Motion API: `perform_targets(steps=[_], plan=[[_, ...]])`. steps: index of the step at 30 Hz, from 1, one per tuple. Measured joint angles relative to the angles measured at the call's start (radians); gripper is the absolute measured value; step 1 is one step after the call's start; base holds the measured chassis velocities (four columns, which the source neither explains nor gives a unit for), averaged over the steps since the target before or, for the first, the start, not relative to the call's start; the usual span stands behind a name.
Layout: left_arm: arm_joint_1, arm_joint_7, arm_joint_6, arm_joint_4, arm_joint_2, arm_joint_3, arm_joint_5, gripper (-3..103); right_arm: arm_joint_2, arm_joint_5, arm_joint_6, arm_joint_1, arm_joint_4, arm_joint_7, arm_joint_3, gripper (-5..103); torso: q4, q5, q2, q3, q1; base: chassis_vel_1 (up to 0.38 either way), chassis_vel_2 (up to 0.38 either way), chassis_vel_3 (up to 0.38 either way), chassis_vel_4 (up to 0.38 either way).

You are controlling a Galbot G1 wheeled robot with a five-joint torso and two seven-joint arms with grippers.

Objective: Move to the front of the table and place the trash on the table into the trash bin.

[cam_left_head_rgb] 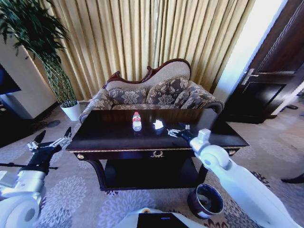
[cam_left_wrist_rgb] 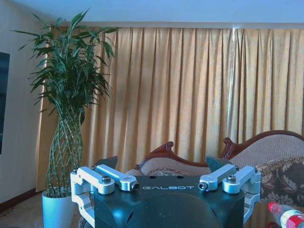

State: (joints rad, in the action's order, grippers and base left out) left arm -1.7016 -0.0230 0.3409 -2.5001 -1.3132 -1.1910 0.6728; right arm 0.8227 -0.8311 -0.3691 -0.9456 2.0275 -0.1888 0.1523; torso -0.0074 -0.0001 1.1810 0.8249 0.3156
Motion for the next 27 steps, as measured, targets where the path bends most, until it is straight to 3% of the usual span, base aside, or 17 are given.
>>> perform_targets(steps=[13,27], plan=[[0.001,-0.008,0.0,0.0,-0.017,0.003,-0.011,100,0.078,0.021,0.001,0.154,-0.181,-0.016,-0.17,100,-0.0001,0.0,0.0,0.0,0.0,0.0,0.0,0.0,0.0],[0.001,-0.007,0.0,0.0,-0.029,0.006,-0.012,100,0.137,0.08,0.015,0.228,-0.297,-0.012,-0.218,100,-0.0001,0.0001,0.0,0.0,0.0,0.0,0.0,0.0,0.0]])
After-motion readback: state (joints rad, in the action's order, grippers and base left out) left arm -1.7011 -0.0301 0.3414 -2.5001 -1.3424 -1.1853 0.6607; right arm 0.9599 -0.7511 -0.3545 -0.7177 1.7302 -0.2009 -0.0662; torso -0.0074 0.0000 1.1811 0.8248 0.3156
